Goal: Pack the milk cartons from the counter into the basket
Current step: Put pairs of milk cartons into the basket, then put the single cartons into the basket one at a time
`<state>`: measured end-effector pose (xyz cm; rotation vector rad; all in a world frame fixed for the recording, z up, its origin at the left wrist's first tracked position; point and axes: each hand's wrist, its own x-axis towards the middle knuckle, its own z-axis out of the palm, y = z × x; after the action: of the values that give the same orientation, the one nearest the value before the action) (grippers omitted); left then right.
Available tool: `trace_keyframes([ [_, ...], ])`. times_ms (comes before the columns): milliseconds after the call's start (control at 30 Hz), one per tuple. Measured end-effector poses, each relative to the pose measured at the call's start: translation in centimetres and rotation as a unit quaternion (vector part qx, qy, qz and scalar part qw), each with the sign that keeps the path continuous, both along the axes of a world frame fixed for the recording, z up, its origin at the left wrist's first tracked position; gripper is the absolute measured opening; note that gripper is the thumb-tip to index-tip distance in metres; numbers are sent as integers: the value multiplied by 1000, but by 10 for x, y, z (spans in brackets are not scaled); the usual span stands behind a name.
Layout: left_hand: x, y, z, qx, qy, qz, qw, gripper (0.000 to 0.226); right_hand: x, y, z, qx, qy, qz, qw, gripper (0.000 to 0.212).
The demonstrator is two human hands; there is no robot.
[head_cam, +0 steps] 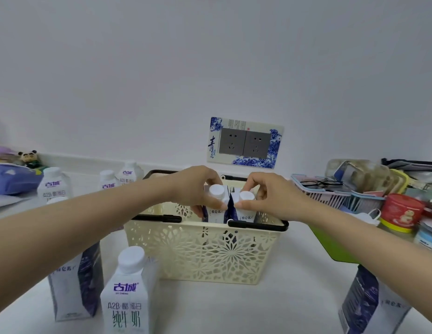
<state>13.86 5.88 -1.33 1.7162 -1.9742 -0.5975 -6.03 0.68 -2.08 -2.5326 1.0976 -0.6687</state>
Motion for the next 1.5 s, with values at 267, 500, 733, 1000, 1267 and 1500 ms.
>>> trace_keyframes([
  [267, -4, -2, -17, -21, -10, 4, 1000, 38, 4, 2, -5, 3, -4, -25, 1000, 32],
  [500, 3, -6, -20, 72, -71, 76, 992, 83, -2, 15, -1, 74, 13, -86, 994, 53],
  [733, 6, -10, -18, 172, -49, 40, 983, 72, -6, 14, -6, 200, 14, -67, 977, 62],
  [1000, -11, -13, -20, 116, -93, 29, 989, 29, -7, 9, -15, 228, -38, -94, 969, 52],
  [1267, -3, 0, -15, 129, -46, 4, 991, 45, -8, 13, -5, 254, -14, -74, 964, 66],
  [1500, -16, 30, 13, 28, -47, 20, 998, 90, -74, 35, 47, 193, -5, -29, 981, 52],
])
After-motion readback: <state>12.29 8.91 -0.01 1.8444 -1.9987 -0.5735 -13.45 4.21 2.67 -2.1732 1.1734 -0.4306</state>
